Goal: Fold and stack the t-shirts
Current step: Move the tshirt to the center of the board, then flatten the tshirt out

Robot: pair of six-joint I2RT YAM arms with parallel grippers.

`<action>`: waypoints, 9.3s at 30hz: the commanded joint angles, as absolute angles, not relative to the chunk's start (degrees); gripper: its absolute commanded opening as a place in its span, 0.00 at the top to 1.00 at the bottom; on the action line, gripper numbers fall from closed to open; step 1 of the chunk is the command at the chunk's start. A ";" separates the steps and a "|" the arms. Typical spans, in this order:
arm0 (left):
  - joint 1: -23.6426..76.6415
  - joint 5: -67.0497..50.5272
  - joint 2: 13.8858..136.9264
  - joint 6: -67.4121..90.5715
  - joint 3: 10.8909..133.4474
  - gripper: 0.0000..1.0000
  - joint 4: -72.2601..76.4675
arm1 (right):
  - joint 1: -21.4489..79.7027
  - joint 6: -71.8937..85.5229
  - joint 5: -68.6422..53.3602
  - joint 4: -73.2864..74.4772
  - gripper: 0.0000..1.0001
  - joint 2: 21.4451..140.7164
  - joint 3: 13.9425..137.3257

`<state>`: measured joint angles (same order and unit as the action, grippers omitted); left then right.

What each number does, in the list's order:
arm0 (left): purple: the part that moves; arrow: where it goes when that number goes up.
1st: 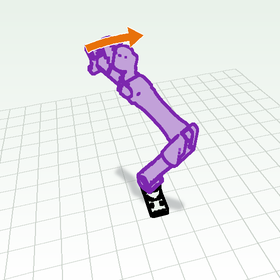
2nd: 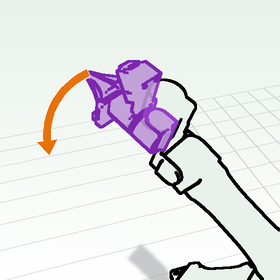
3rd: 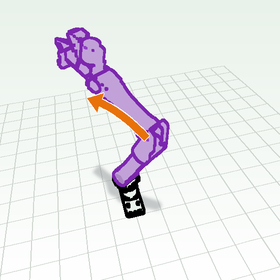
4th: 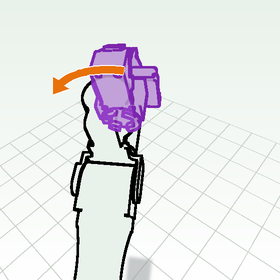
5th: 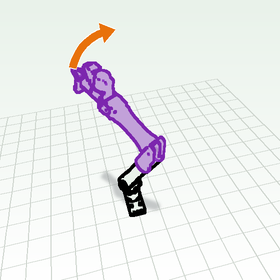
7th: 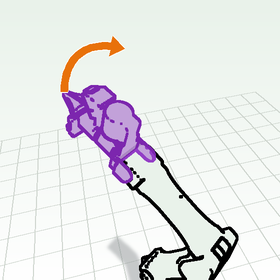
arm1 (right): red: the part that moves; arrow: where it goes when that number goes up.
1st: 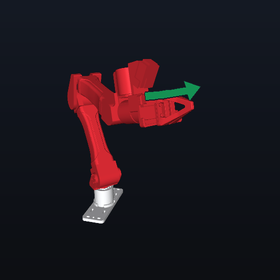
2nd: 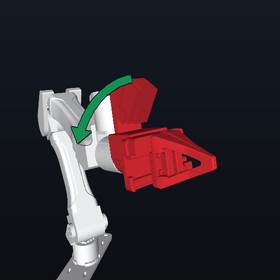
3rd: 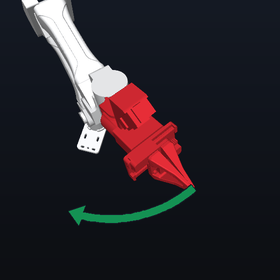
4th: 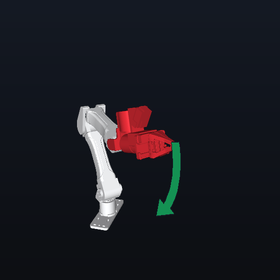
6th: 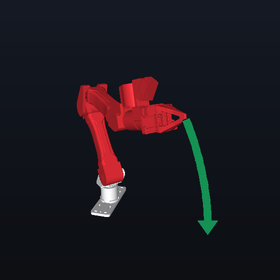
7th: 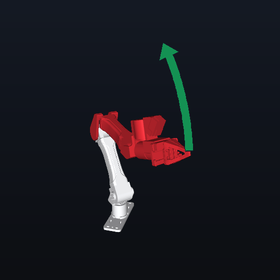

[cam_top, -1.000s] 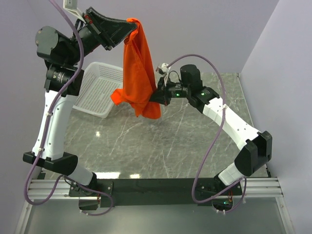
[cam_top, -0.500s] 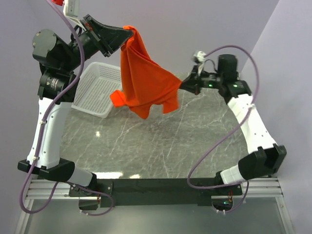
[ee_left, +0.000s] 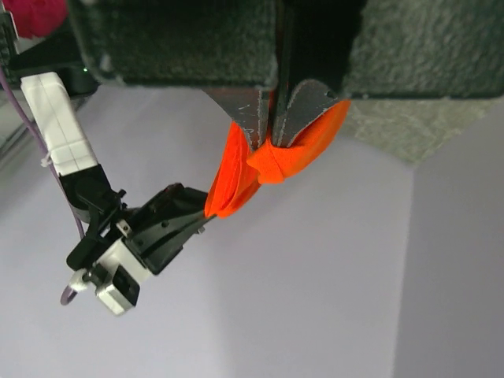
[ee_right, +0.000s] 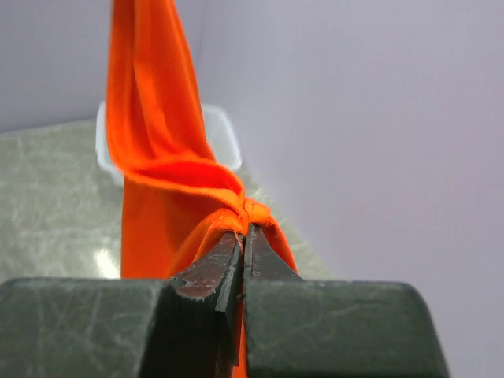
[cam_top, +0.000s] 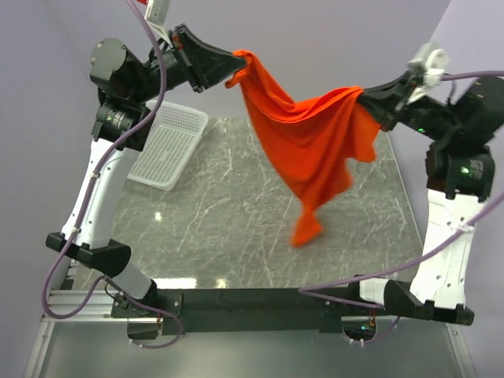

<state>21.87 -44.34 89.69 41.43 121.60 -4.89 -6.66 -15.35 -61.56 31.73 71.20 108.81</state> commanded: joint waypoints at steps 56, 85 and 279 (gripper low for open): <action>21.71 10.55 65.13 31.29 61.09 0.03 -15.04 | 23.02 -21.28 -24.63 30.86 0.19 88.32 68.47; 19.60 3.26 63.63 32.25 57.92 0.04 -11.78 | 50.42 -46.58 -39.83 53.44 0.96 87.97 68.91; 26.89 -7.03 66.85 31.20 61.96 0.22 -36.97 | -16.00 -40.10 -32.44 41.14 0.19 59.39 57.13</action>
